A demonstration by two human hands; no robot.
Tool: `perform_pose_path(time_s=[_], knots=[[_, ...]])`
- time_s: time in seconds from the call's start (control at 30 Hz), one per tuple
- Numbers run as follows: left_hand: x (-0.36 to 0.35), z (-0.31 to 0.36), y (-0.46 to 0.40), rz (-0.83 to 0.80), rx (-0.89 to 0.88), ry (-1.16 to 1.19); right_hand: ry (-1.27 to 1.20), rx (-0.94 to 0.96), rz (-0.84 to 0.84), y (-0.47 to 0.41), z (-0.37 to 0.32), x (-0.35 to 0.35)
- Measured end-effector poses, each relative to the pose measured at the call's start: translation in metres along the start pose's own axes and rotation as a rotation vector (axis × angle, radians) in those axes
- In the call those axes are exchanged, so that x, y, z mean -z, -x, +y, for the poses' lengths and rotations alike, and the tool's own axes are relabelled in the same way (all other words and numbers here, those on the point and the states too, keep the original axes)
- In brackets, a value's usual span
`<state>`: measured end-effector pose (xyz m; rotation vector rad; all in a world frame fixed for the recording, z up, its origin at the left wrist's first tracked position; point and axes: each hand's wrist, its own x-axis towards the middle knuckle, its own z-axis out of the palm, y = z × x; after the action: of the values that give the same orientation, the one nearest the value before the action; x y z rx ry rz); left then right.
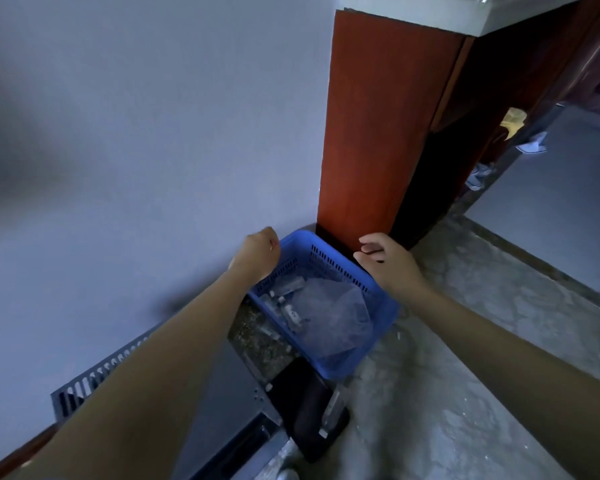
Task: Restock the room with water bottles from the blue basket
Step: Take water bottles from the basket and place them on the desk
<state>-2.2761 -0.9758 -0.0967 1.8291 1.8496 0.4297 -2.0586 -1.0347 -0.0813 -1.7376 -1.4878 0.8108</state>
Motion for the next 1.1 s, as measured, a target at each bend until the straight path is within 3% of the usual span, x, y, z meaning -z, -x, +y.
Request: perform_pose_path(time_s=[0.33, 0.63, 0.9, 1.1], knots=[[-0.058, 0.044, -0.059, 0.068, 0.222, 0.047, 0.024, 0.125, -0.211, -0.116, 0.051, 0.043], [-0.114, 0.111, -0.074, 0.159, 0.466, 0.080, 0.059, 0.214, -0.514, -0.204, 0.094, 0.091], [-0.118, 0.097, -0.072, 0.232, 0.607, 0.099, 0.062, 0.292, -0.628, -0.246, 0.091, 0.066], [-0.125, 0.077, -0.119, 0.209, 0.649, 0.126, 0.135, 0.319, -0.734, -0.281, 0.095, 0.043]])
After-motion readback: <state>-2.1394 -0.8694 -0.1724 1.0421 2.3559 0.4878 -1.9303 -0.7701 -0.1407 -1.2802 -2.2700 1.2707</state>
